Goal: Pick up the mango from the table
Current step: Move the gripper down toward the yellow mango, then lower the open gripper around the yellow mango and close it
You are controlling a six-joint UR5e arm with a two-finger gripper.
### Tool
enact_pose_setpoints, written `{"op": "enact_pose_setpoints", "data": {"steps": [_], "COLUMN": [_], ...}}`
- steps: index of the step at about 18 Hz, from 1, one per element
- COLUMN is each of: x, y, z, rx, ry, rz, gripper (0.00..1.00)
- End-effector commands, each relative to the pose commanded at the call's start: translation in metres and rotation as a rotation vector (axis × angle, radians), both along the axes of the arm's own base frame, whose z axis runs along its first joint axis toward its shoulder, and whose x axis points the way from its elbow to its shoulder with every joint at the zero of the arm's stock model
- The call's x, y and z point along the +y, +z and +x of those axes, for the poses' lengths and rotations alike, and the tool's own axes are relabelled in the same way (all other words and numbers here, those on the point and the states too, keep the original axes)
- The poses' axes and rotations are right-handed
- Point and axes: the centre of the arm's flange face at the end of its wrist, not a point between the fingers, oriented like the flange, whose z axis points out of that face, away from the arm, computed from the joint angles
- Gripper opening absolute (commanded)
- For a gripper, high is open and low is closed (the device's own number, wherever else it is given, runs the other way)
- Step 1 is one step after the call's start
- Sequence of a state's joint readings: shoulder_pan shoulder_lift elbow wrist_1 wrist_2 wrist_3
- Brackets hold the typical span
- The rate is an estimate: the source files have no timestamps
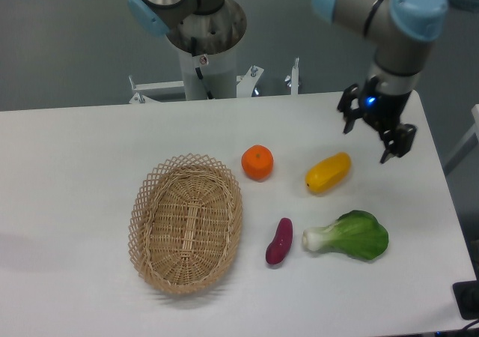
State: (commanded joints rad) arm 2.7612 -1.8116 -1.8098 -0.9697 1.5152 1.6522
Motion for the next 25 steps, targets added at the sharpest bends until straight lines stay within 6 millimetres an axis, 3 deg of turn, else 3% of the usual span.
{"op": "enact_pose_setpoints", "data": {"steps": [5,14,25], "x": [0.020,0.023,0.021], "y": [-0.032,-0.077,-0.099], "z": [0.010,0.018,0.024], "rx": [-0.009,-0.016,-0.005], "ry": [0.047,0.008,-0.027], "rz": [-0.089,-0.136,-0.197], "gripper": [1.00,1.00,1.00]}}
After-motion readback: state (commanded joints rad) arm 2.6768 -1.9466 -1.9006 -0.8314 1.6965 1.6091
